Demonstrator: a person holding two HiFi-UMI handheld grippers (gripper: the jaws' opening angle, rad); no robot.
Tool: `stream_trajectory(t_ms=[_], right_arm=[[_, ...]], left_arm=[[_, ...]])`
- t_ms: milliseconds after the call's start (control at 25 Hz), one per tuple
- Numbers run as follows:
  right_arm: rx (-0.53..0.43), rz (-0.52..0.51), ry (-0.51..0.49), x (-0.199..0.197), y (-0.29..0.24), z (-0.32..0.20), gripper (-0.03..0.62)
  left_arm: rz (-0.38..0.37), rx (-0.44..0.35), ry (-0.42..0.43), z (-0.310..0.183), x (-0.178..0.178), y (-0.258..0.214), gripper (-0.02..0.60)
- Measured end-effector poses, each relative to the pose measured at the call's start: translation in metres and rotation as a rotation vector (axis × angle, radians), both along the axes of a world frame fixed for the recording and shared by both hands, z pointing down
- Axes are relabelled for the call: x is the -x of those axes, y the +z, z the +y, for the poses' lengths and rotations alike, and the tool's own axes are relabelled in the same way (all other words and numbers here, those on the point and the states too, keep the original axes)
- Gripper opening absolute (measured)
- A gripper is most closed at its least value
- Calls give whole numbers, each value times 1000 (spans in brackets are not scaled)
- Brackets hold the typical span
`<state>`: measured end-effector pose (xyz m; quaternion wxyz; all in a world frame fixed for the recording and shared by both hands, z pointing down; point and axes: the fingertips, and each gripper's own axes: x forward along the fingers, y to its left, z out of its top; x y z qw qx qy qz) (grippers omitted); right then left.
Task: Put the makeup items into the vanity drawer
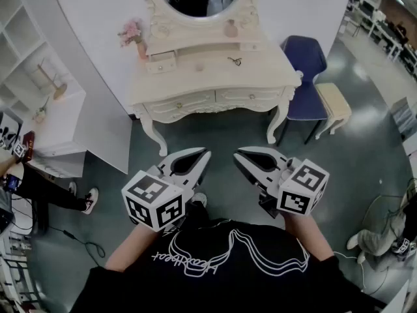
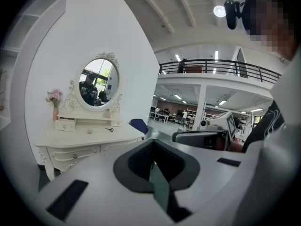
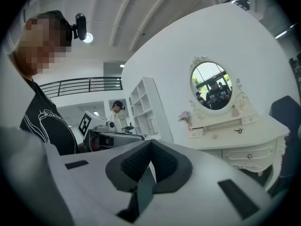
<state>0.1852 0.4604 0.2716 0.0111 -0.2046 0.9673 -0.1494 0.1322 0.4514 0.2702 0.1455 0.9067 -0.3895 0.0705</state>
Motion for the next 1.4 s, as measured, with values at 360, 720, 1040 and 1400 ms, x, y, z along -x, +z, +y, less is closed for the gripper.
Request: stream_trajectory(t_ms=[360, 720, 1040, 1400], right_arm=[[16, -11, 25, -7, 9, -10, 6], [52, -34, 101, -16, 17, -43, 8], [91, -40, 125, -5, 34, -97, 6], [154, -32, 141, 37, 46, -216, 7]], left_arm=[[-8, -1, -1, -4, -3, 7, 5], [0, 4, 20, -31, -4, 14, 5], [-15, 32, 50, -84, 6, 37, 5], [2, 101, 46, -207, 53, 50, 5]])
